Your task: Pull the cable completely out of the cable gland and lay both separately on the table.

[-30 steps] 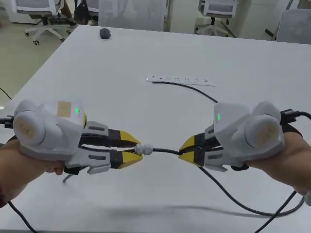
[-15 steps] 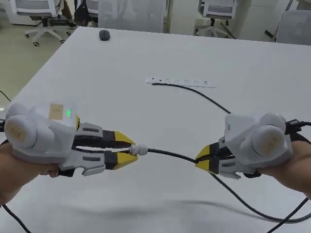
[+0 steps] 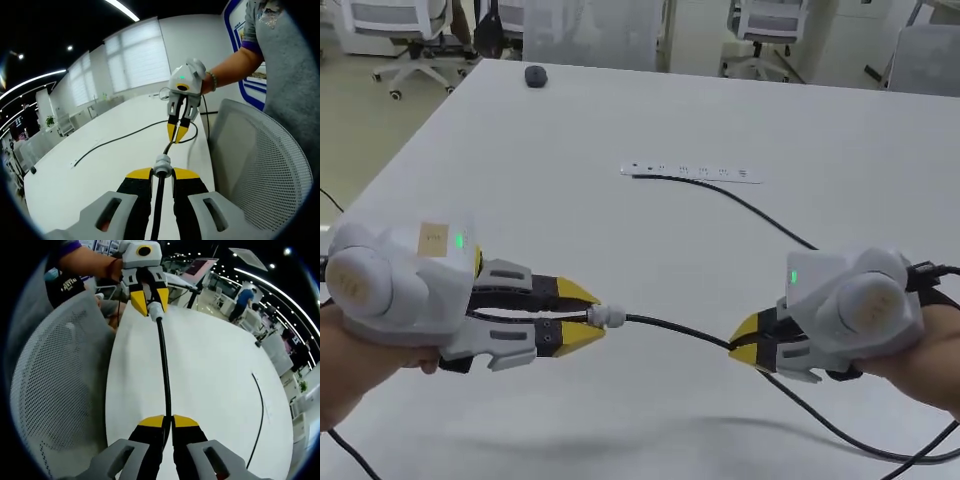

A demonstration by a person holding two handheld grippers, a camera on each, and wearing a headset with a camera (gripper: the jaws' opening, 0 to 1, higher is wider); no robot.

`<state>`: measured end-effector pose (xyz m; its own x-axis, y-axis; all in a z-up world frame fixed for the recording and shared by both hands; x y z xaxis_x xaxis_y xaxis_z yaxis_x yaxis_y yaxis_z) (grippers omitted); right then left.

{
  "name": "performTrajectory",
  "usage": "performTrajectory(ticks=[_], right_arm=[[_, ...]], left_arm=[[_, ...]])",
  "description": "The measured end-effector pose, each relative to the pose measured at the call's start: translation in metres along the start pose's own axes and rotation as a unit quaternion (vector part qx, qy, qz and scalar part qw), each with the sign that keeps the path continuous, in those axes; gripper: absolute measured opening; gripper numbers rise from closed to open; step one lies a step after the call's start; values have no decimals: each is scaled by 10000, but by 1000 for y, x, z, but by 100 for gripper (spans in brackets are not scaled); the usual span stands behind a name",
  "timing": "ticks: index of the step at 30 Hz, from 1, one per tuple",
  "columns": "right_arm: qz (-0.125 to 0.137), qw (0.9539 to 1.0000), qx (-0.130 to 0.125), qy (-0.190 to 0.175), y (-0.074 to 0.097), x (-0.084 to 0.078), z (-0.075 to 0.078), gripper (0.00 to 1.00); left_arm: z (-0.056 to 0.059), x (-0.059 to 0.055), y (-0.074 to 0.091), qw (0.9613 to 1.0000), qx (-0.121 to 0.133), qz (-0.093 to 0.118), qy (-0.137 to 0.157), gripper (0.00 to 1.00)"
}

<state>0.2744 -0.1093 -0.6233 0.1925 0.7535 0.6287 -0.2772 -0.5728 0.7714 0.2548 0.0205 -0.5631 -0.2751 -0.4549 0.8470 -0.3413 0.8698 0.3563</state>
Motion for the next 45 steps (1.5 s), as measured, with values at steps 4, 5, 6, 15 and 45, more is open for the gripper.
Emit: performTrajectory(ticks=[4, 5, 6, 15, 45], right_arm=[[155, 9998, 31, -145, 5, 6, -1, 3], [373, 9990, 100, -233, 6, 16, -5, 10], [465, 9984, 160, -291, 7, 22, -8, 13], [1007, 9932, 382, 431, 5, 94, -38, 12], [507, 9973, 297, 433, -3, 52, -17, 0]], left_arm=[[-1, -3, 0, 10000, 32, -49, 68, 15], [-1, -4, 0, 9999, 29, -61, 79, 15], [-1, -4, -1, 9999, 24, -69, 77, 15], [4, 10, -11, 9999, -106, 65, -113, 15], [-1, 1, -4, 9998, -98, 88, -161, 15]])
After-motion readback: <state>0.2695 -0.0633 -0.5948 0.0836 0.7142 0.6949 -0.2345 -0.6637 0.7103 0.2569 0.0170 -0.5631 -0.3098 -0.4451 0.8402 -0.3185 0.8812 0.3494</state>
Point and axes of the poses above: the centre of the closed fingertips' face, and the gripper's own axes: y roughly backward along the fingers, z roughly to its right, x roughly out of its top, the point moved 1 cm from there along y, roughly backward along the fingers, and after that the axes turned 14 degrees about -y, right-handed, at the moved point
